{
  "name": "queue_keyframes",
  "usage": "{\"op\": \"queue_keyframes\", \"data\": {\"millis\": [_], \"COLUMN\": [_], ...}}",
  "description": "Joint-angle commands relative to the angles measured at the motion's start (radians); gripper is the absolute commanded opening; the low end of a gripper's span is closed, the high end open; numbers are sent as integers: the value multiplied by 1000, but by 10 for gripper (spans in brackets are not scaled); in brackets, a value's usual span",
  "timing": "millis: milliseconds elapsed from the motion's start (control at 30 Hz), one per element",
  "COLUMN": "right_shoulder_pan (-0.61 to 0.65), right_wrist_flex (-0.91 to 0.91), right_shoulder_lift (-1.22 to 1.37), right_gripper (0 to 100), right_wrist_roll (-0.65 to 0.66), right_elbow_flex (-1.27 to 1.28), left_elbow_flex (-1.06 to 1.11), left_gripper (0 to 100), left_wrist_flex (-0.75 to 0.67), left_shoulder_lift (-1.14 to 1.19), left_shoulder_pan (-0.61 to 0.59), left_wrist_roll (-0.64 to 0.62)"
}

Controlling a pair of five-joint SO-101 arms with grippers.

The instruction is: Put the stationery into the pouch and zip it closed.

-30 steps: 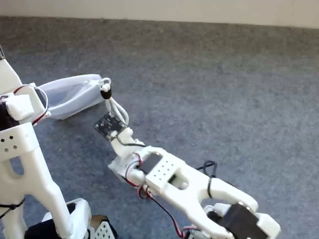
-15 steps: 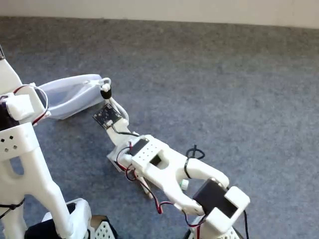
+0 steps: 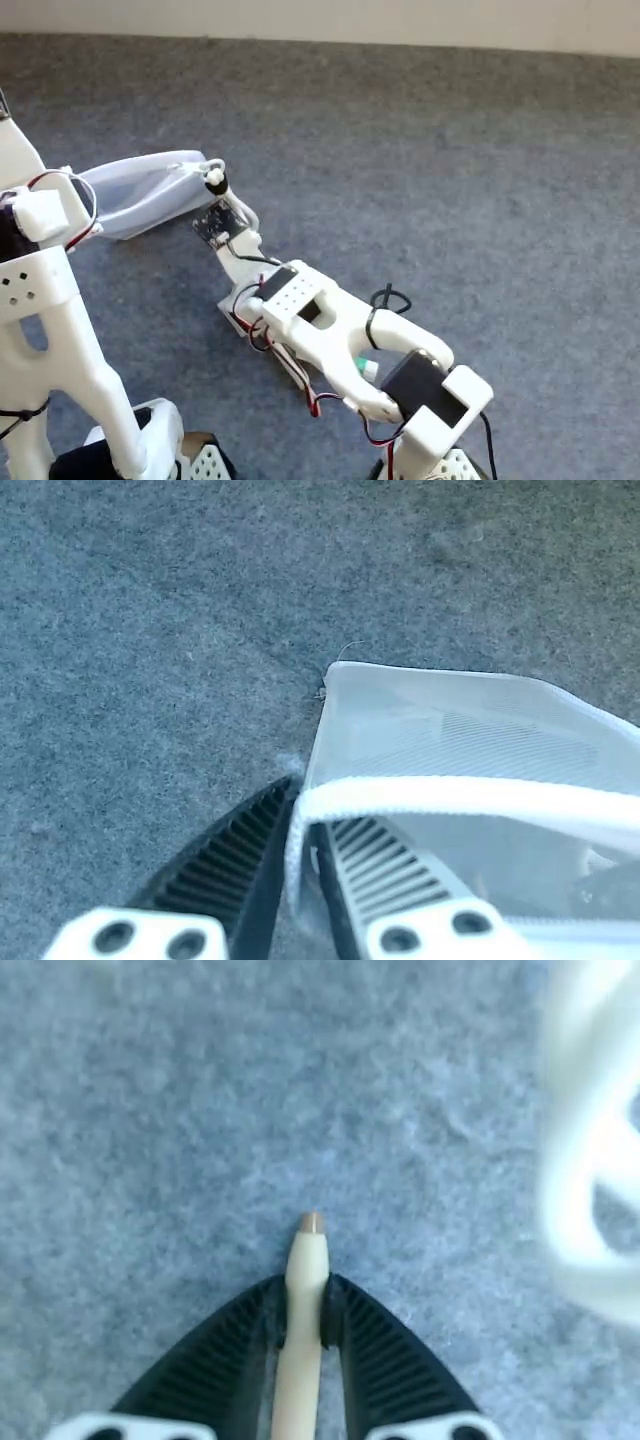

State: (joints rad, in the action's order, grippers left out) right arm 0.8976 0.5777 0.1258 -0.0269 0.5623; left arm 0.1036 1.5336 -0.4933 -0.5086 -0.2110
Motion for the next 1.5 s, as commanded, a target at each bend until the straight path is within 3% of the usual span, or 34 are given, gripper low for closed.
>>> {"op": "queue_keyframes", "data": {"millis": [0, 900, 1467], "right_shoulder_pan": [-1, 133, 131], "right_wrist_flex": [19, 33, 33], "right_shoulder_lift": [-7, -578, -1073], "right_gripper": [5, 5, 5], "right_wrist_roll": [-2, 0, -5], "right_elbow_flex": [-25, 269, 383], "left_elbow_flex": [-47, -47, -47], "left_gripper": [8, 8, 7], "left_wrist_flex": [-14, -14, -14], "left_shoulder_lift": [-19, -19, -19], "left_shoulder_pan": [-12, -10, -8], "left_wrist_roll": [-17, -17, -17]}}
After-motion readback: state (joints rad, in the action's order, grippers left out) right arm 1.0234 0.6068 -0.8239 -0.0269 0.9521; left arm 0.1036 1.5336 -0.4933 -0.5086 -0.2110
